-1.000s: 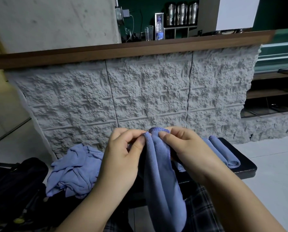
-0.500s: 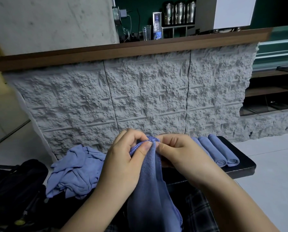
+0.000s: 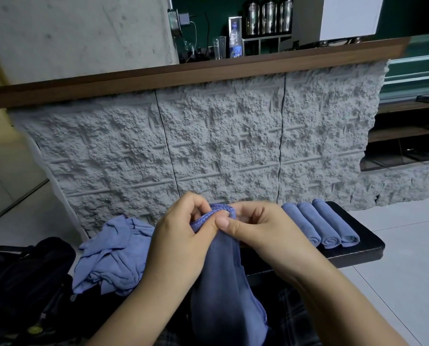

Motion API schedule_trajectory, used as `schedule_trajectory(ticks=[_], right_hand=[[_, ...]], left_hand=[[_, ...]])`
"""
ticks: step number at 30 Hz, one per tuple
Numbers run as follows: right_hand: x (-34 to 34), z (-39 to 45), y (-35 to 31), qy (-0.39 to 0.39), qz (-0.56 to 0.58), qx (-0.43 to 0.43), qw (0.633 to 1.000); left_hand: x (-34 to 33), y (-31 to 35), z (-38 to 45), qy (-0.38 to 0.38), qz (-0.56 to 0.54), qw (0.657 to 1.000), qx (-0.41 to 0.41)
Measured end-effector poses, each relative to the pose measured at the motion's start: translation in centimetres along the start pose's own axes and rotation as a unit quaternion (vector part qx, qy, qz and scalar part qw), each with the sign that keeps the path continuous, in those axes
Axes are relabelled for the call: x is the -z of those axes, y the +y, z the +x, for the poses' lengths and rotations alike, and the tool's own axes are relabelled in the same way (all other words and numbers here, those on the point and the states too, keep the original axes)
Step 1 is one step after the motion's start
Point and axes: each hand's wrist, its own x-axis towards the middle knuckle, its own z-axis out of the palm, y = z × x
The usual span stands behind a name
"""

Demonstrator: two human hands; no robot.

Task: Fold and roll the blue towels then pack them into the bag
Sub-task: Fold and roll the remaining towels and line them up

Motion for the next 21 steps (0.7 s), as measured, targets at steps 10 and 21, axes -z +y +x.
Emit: schedule_trajectory(ticks=[10,21], right_hand=[[2.0,1.7,0.9,0.148,-0.156,-0.025,0.976],[3.4,4.7,2.4,0.212,-0.372,-0.018,0.903]], left_hand=[[6.5,-6.5,3.2,-0.164,0.384,0.878,-0.236],[6.3,-7.2,4.0,-0.18,0.294,0.902,-0.262]])
